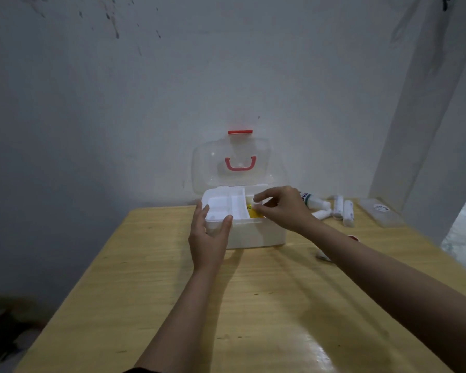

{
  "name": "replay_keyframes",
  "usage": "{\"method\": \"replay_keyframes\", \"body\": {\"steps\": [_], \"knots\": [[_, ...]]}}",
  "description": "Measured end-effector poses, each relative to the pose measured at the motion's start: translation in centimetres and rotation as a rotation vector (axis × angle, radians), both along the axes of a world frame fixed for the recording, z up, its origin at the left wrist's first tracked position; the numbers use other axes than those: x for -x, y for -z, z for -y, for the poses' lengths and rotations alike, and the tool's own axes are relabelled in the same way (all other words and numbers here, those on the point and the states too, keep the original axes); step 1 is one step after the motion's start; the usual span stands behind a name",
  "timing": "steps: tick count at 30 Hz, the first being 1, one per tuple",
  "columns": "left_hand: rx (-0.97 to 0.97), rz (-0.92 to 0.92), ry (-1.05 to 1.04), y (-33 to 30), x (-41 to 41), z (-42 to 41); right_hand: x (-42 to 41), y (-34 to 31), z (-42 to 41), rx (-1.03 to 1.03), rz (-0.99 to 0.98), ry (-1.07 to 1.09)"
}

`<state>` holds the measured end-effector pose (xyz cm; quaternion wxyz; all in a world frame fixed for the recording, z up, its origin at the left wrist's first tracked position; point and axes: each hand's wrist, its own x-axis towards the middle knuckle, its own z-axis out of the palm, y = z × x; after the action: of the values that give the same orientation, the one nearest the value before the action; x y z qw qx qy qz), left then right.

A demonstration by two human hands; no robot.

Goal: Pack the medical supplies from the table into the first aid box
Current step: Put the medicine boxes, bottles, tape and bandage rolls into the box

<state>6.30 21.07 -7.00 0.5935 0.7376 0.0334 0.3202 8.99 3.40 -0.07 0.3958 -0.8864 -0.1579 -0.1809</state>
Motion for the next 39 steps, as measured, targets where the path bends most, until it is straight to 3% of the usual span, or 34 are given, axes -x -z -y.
{"method": "replay_keyframes", "body": {"steps": [6,11,15,21,25,31,39], "knots": [[-0.150,-0.049,-0.019,-0.3,-0.2,-0.6,0.8,0.1,1.6,-0.015,0.050,-0.042],[-0.450,-0.054,-0.068,-0.7,-0.6,-1.2,0.9,1.5,7.4,-0.047,0.131,0.159],[-0.600,-0.024,-0.072,-1.1,-1.5,-1.5,0.2,3.9,13.7,0.065,0.123,0.389],[-0.485,-0.009,-0.053,-0.5,-1.5,-0.8,-0.4,7.5,20.7,0.098,-0.022,0.759],[-0.473,0.003,-0.078,-0.3,-1.7,-0.6,-1.0,8.8,22.4,0.196,-0.127,0.894],[-0.481,-0.014,-0.109,-0.3,-1.7,-0.3,-1.8,9.0,22.9,0.230,-0.215,0.977],[-0.510,-0.026,-0.083,0.0,-1.7,-0.8,-0.7,9.0,22.7,-0.055,-0.157,0.904]]}}
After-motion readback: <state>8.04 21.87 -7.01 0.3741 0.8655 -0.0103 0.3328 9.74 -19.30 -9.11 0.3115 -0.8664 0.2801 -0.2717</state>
